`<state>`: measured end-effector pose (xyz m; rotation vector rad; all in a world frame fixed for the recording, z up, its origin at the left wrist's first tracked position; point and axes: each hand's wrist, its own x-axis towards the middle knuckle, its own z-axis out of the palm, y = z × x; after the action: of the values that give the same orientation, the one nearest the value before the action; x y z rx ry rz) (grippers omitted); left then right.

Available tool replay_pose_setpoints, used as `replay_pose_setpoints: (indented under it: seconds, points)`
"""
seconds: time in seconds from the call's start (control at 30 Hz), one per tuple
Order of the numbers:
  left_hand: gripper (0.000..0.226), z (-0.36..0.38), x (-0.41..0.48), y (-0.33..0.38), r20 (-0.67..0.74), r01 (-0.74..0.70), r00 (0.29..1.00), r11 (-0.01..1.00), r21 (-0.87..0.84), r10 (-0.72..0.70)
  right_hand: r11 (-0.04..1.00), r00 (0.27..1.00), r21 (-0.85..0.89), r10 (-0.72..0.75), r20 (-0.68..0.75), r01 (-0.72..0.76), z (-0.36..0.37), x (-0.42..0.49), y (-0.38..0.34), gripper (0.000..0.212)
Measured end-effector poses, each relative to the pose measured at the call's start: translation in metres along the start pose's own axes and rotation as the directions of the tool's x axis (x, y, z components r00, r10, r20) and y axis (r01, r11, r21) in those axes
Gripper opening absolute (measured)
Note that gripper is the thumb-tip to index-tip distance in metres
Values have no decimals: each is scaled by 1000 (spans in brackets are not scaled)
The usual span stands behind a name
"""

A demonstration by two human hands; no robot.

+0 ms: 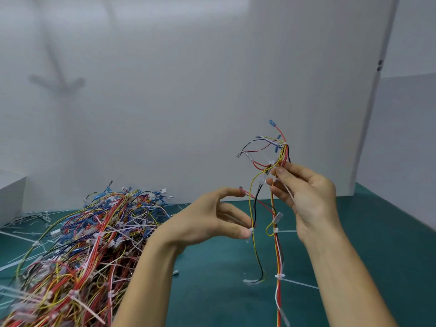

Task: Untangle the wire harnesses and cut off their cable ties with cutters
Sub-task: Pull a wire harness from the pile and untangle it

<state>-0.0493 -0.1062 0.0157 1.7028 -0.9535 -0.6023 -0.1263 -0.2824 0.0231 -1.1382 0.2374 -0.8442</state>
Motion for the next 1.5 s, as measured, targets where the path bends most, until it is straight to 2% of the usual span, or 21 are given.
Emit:
replay_pose_setpoints:
  seconds: [0.2, 0.3, 0.4, 0.57, 0.73, 0.9, 1.03, 1.13, 1.2, 1.23, 1.3, 1.37, 1.5]
  points:
    - [44, -6, -4, 0, -63, -41, 997, 998, -41, 38, 1000, 1000, 2, 2, 1, -2, 1, -1, -1, 8]
    - [32, -15, -10, 3, -214, -62, 976, 994, -89, 42, 1000, 1000, -17, 16, 14, -16, -1, 0, -3, 7]
    - [28, -23, -12, 3, -380, -58, 925, 997, -54, 33, 999, 998, -26, 39, 54, -38, -3, -1, -6, 7]
    - [22, -30, -13, 0, -494, -46, 869, 998, -34, 23, 997, 991, -42, 70, 115, -66, -1, -3, -6, 7]
    - [27, -33, -16, 2, -473, -73, 881, 994, -84, 24, 995, 989, -78, 76, 124, -66, 0, -5, -7, 8]
    - [23, -33, -22, 3, -371, -103, 928, 974, -202, 21, 993, 992, -97, 74, 98, -65, -2, -3, -7, 10]
    - [18, -31, -23, 6, -340, -32, 940, 992, -125, -12, 995, 994, -80, 70, 87, -63, -1, -4, -8, 12]
    - [14, -25, -25, 16, -480, 24, 877, 994, 111, 33, 998, 998, -49, 37, 57, -34, 3, -5, -8, 14]
    - [15, -22, -29, 29, -578, -37, 807, 987, 154, 121, 999, 999, -31, 9, 40, -7, 5, -7, -8, 14]
    - [15, -21, -32, 36, -582, -95, 799, 987, 130, 154, 1000, 999, -24, -1, 38, 2, 6, -8, -9, 14]
    - [21, -15, -39, 49, -497, -192, 843, 978, 79, 205, 1000, 999, -10, -7, 40, 8, 8, -9, -10, 13]
    - [34, -5, -40, 55, -388, -194, 897, 977, 86, 212, 1000, 999, 0, 1, 48, -1, 10, -11, -10, 11]
    - [42, 14, -25, 49, -304, 10, 950, 969, 247, 68, 999, 998, 32, 31, 60, -33, 14, -15, -11, 11]
